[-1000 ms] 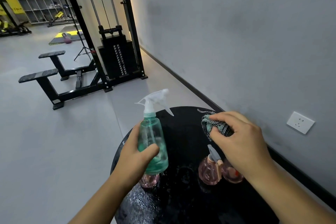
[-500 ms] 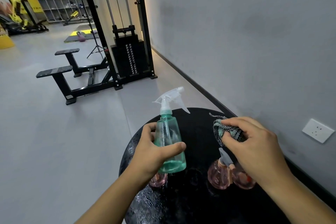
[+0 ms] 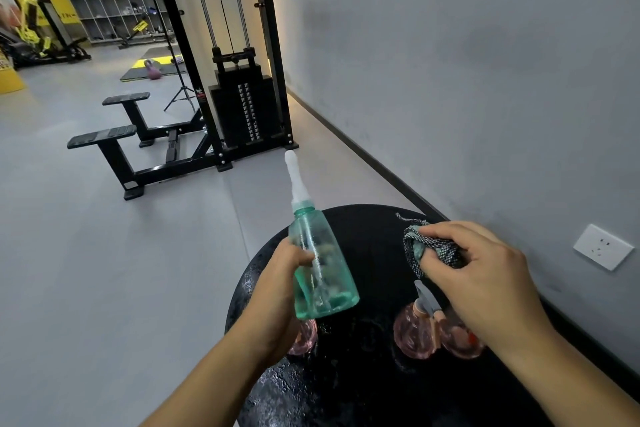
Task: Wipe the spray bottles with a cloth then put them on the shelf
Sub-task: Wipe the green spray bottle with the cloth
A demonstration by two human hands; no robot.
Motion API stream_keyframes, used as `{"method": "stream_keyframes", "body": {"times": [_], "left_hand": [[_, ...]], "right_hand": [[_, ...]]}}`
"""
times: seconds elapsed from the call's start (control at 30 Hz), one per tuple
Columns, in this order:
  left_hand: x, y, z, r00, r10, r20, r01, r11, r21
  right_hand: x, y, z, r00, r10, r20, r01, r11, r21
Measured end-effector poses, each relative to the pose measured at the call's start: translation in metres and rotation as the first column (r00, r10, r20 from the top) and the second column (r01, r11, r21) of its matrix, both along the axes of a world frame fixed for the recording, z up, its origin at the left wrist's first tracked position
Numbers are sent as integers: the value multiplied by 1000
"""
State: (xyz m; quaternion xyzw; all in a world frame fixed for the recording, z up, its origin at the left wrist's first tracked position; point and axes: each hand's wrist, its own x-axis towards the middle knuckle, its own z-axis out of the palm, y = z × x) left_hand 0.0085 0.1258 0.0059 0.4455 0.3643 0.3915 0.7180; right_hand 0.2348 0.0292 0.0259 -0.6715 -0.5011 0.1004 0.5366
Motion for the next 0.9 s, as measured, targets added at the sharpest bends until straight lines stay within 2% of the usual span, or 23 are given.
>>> {"method": "stream_keyframes", "body": {"times": [0.23, 0.5, 0.73, 0.9], "left_hand": [[-2, 0, 0, 996, -3, -91, 8, 998, 56], [-3, -4, 4, 993, -71, -99, 87, 982, 168], [2, -7, 6, 993, -102, -53, 106, 991, 85], [1, -6, 3, 992, -97, -78, 98, 995, 4]], "right_hand": [[0, 2, -2, 1000, -4, 22, 4, 1000, -9], [-1, 0, -1, 1000, 2, 15, -2, 1000, -5], [-3, -1, 0, 1000, 27, -12, -27, 1000, 0], [-1, -2, 2, 999, 25, -27, -25, 1000, 7]]}}
